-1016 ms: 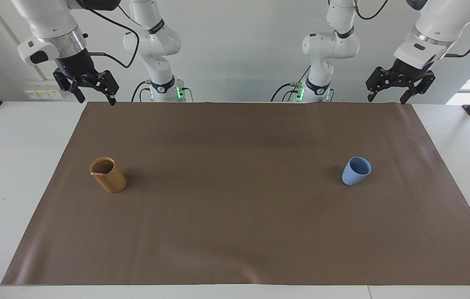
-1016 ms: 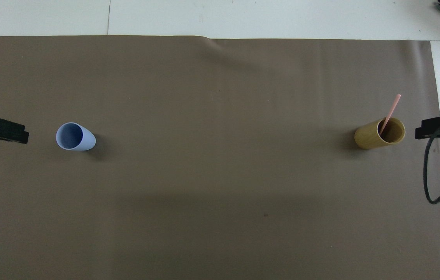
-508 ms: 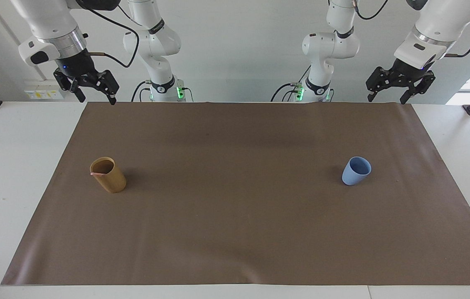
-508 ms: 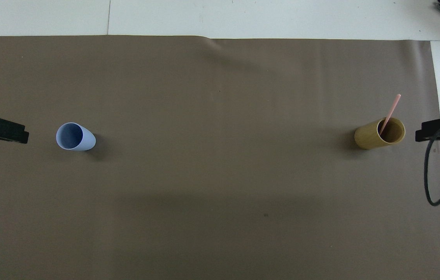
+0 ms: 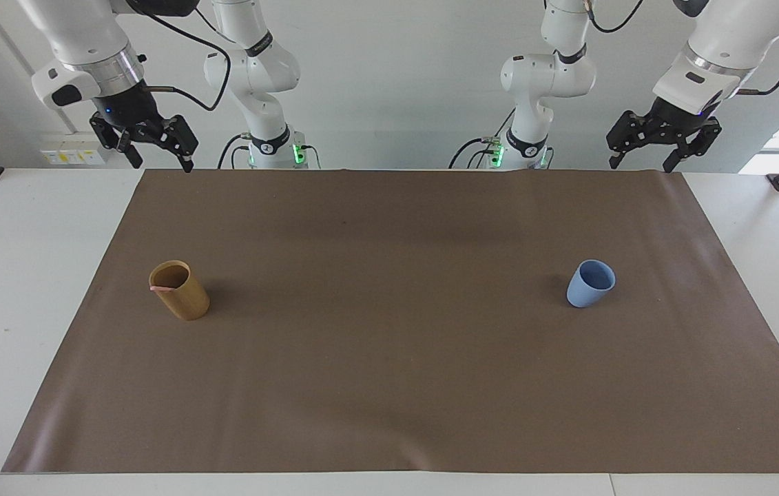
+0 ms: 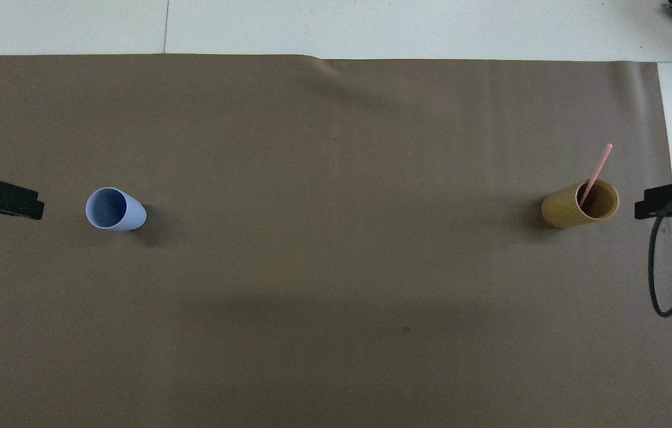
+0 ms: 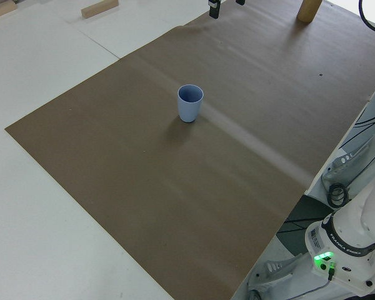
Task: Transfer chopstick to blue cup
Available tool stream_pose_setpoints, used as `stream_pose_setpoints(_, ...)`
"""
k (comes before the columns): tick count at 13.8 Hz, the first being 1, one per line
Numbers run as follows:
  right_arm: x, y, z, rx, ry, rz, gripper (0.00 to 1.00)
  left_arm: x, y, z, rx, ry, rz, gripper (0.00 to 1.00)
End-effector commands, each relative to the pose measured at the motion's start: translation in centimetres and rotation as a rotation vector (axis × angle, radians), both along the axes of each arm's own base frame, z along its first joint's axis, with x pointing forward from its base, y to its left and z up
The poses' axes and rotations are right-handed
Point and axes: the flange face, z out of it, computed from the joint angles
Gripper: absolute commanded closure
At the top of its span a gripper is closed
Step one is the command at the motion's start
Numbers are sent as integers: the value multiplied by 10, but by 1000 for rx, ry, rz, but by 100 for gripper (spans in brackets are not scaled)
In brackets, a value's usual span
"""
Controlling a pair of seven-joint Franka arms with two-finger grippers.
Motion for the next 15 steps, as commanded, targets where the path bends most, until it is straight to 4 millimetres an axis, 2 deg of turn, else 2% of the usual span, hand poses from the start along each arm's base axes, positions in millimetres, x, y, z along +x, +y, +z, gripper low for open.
stream_pose_setpoints(1, -6, -1, 4, 3, 2, 4, 0, -8, 4, 1, 3, 5, 2, 0)
stream_pose_setpoints(15, -8, -3, 1, 6, 7, -1, 0, -8, 4, 1, 3, 5, 0, 0)
